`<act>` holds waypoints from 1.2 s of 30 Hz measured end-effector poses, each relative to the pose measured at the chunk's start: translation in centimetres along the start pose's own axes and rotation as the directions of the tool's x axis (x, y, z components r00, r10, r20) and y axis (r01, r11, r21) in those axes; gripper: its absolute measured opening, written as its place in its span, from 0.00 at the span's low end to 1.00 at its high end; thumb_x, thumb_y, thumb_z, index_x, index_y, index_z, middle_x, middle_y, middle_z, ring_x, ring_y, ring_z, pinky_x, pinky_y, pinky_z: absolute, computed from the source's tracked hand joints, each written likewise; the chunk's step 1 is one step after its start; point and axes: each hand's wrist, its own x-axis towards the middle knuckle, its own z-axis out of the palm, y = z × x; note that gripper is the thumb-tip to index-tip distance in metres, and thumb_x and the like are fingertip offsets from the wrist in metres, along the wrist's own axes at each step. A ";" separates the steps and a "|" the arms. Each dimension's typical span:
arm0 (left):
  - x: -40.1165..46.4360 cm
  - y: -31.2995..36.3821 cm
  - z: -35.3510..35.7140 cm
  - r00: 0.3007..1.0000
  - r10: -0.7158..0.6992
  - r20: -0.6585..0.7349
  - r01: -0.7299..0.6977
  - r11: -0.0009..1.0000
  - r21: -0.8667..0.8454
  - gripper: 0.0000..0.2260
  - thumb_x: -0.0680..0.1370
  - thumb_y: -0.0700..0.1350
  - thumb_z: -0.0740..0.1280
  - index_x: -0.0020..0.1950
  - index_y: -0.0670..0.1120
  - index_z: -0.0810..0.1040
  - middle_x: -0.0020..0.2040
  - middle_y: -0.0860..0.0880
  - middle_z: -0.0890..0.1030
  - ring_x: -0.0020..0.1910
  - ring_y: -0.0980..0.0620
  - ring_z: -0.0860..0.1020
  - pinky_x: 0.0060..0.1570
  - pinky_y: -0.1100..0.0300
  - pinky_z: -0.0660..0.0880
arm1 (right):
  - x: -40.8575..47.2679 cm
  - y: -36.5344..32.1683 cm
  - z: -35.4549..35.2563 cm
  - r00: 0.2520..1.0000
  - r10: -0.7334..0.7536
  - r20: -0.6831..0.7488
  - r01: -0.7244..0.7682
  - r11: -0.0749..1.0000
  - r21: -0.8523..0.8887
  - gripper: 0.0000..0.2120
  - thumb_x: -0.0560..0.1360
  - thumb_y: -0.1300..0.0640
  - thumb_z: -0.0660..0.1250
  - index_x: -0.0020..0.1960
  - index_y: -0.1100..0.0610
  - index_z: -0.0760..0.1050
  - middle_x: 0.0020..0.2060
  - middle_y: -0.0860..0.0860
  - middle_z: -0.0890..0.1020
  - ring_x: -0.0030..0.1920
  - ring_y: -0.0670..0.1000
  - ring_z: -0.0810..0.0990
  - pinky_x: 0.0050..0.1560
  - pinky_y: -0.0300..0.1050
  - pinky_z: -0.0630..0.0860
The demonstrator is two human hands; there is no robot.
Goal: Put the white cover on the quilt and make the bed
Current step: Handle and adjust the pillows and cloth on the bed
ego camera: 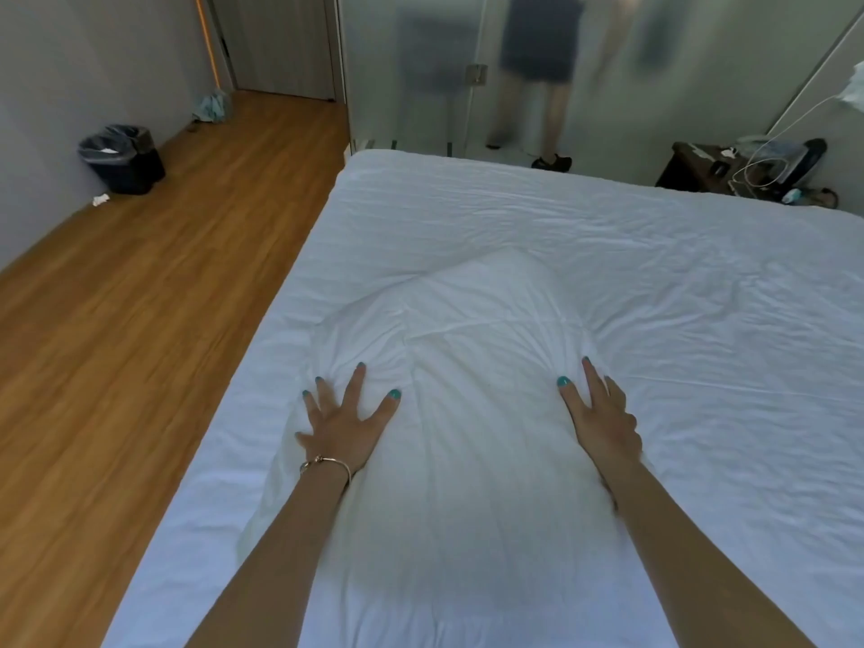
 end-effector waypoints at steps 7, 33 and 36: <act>-0.9 -1.0 -1.6 0.973 -0.220 0.065 0.229 0.939 -0.255 0.62 0.48 0.81 0.66 0.74 0.68 0.40 0.78 0.43 0.52 0.76 0.40 0.56 0.72 0.39 0.58 | -2.8 -0.5 -1.0 0.993 0.052 0.101 -0.054 0.998 0.017 0.42 0.67 0.22 0.57 0.73 0.27 0.38 0.79 0.52 0.48 0.76 0.60 0.56 0.73 0.62 0.55; -17.2 -5.2 -2.9 0.947 0.304 0.105 -0.270 0.929 -0.254 0.46 0.64 0.67 0.73 0.68 0.75 0.40 0.71 0.53 0.68 0.66 0.51 0.71 0.59 0.56 0.73 | -10.4 -17.4 -6.9 0.880 -0.293 0.375 0.475 0.554 -0.683 0.63 0.56 0.26 0.72 0.78 0.39 0.38 0.77 0.49 0.61 0.78 0.54 0.50 0.75 0.63 0.38; -15.6 -4.8 -6.1 0.967 0.179 0.182 -0.187 0.982 0.030 0.51 0.60 0.74 0.69 0.74 0.68 0.43 0.73 0.44 0.63 0.71 0.43 0.64 0.68 0.48 0.65 | -11.6 -15.0 -4.2 0.888 -0.326 0.323 0.455 0.529 -0.716 0.58 0.56 0.25 0.71 0.78 0.42 0.49 0.72 0.48 0.68 0.74 0.53 0.60 0.74 0.58 0.48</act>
